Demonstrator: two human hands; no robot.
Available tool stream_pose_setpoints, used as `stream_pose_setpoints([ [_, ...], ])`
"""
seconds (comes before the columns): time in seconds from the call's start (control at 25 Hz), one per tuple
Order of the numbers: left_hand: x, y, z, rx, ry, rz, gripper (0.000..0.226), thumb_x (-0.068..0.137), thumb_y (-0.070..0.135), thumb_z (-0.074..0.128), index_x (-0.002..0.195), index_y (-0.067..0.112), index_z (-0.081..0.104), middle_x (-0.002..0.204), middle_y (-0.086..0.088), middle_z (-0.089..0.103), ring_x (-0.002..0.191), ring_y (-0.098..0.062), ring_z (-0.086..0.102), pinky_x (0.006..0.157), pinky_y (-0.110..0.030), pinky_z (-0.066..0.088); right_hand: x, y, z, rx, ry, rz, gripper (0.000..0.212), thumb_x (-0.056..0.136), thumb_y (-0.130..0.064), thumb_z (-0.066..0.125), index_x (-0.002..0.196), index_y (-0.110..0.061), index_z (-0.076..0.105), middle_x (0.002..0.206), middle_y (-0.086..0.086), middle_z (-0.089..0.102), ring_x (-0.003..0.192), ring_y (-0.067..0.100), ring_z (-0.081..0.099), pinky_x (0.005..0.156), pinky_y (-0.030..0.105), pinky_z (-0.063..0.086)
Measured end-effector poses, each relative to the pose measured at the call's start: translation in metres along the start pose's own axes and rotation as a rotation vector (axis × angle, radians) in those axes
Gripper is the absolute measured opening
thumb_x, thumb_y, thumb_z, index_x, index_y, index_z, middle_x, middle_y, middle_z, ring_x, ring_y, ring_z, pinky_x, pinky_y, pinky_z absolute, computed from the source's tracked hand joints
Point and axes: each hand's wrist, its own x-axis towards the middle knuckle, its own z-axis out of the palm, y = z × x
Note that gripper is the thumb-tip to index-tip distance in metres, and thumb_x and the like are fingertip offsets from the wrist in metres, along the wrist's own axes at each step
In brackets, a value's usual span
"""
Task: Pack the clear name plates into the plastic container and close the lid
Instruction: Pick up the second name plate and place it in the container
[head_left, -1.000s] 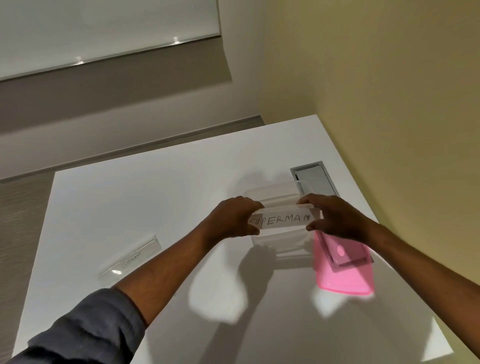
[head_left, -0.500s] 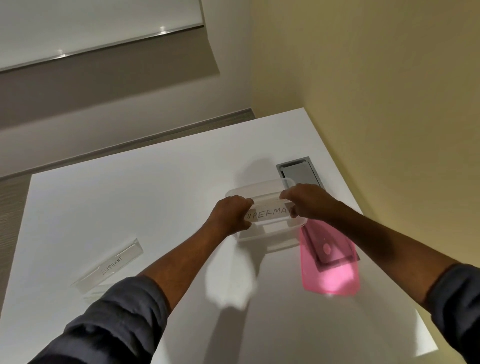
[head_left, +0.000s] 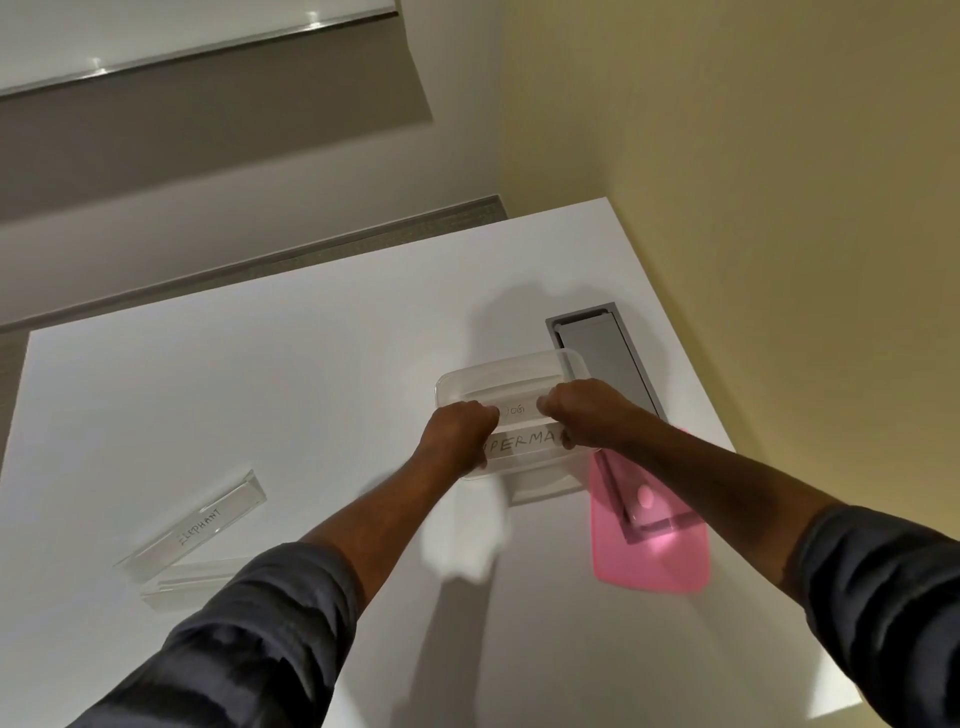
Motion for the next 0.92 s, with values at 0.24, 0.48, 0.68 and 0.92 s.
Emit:
stream_pose_setpoints([
  [0.24,0.010,0.005,0.019,0.030,0.019,0.003,0.025,0.093,0.007,0.073,0.117,0.010,0.072,0.113,-0.013,0.075,0.105,-0.035,0.076,0.083,-0.042,0.061,0.010,0.000,0.015,0.001,-0.046,-0.016,0.044,0.075,-0.014,0.086,0.113,-0.011,0.065,0.116,0.011,0.071,0.105,0.032,0.071,0.073,0.036,0.048],
  [0.48,0.013,0.003,0.027,-0.014,0.009,-0.002,0.022,0.089,0.011,0.075,0.111,0.012,0.071,0.112,-0.009,0.074,0.105,-0.033,0.074,0.080,-0.040,0.058,0.013,-0.003,0.022,-0.053,0.027,-0.040,0.033,0.085,-0.006,0.072,0.116,-0.010,0.062,0.115,0.011,0.070,0.108,0.032,0.069,0.073,0.036,0.048],
  [0.68,0.015,0.003,0.028,-0.012,0.011,0.004,0.030,0.090,0.013,0.077,0.119,0.012,0.069,0.118,-0.009,0.072,0.110,-0.033,0.073,0.084,-0.041,0.060,0.014,-0.006,0.022,-0.075,0.050,-0.015,0.036,0.085,-0.001,0.069,0.119,-0.008,0.060,0.115,0.012,0.067,0.108,0.032,0.067,0.069,0.037,0.046],
  [0.92,0.007,-0.003,0.016,-0.146,0.087,0.016,0.049,0.086,0.024,0.088,0.128,0.012,0.066,0.126,-0.009,0.072,0.119,-0.032,0.069,0.093,-0.044,0.060,0.010,-0.008,0.019,-0.001,0.067,0.027,0.049,0.078,-0.014,0.086,0.119,-0.010,0.061,0.116,0.010,0.069,0.106,0.029,0.068,0.077,0.041,0.058],
])
